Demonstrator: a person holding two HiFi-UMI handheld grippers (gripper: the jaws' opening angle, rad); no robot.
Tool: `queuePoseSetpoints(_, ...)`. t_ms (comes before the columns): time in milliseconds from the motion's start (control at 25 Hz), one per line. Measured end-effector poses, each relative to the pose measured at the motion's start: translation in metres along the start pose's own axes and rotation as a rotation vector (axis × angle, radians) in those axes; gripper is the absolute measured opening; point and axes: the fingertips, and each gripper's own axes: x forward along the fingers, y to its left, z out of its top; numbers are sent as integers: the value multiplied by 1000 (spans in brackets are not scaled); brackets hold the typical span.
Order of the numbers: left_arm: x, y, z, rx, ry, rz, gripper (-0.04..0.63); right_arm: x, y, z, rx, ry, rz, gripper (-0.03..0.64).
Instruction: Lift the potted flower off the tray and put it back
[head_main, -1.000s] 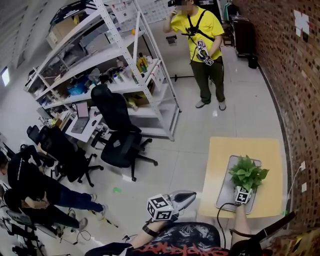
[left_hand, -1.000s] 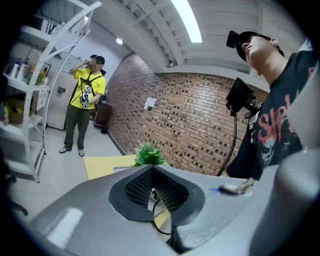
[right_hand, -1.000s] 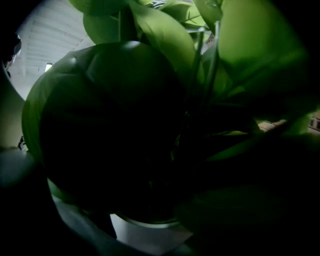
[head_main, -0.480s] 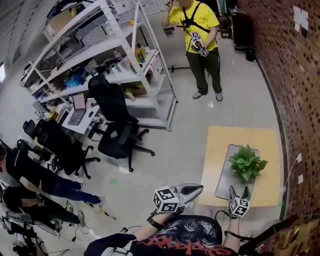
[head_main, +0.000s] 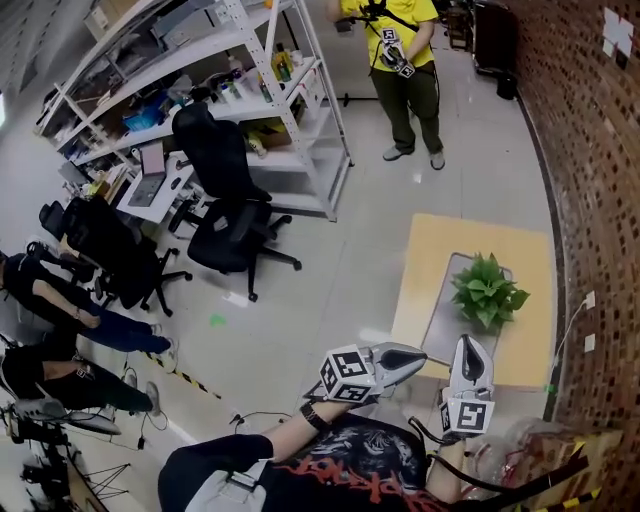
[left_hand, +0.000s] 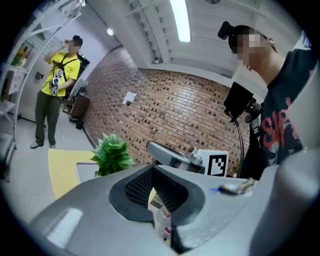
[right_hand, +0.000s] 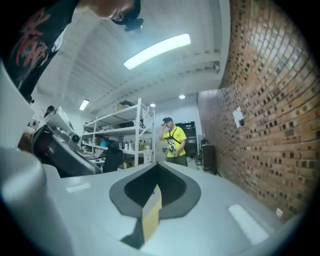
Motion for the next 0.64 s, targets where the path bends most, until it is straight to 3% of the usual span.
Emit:
queuePoseSetpoints(200,-30,-37,-16,16,9,-35,-8,-28,30,30,-40,-1,9,0)
queuePoseSetpoints(400,-62,-63,-15,47,-39,-86,-8,-89,34,25,-31,91,-119,0)
queuePoseSetpoints(640,-128,-76,1,152,-113,-87,-8,-94,75,25,104,49,-179,0)
